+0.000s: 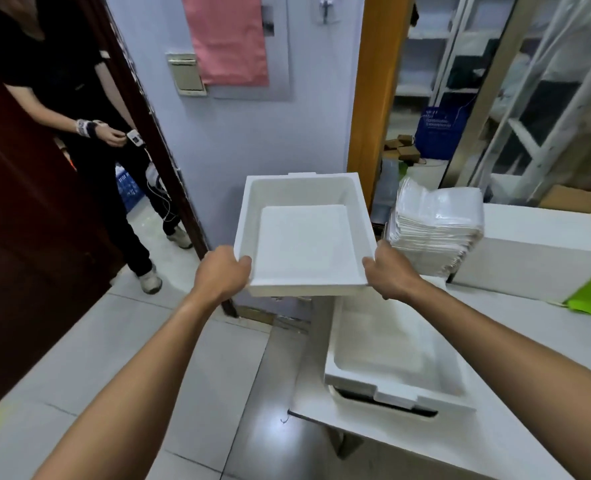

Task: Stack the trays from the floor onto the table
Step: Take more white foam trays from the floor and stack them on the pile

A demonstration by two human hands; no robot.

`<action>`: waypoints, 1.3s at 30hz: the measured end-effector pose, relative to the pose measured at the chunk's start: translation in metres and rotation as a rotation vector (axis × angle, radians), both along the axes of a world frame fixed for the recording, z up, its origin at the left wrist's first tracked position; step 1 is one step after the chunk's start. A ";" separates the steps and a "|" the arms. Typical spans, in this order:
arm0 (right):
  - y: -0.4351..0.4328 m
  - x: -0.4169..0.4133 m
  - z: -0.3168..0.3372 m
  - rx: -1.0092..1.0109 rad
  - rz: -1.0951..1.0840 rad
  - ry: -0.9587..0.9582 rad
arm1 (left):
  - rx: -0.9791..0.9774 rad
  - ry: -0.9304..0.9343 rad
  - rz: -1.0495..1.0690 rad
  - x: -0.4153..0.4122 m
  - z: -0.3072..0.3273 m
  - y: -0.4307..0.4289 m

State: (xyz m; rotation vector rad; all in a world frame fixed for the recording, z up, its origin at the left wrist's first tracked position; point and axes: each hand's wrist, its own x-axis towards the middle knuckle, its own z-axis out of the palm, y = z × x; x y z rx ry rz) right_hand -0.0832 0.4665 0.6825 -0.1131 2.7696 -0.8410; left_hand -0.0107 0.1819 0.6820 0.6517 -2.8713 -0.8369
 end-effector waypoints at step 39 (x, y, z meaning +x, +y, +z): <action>0.189 0.031 0.004 -0.516 -0.422 -0.066 | -0.047 0.120 -0.458 -0.003 0.009 0.136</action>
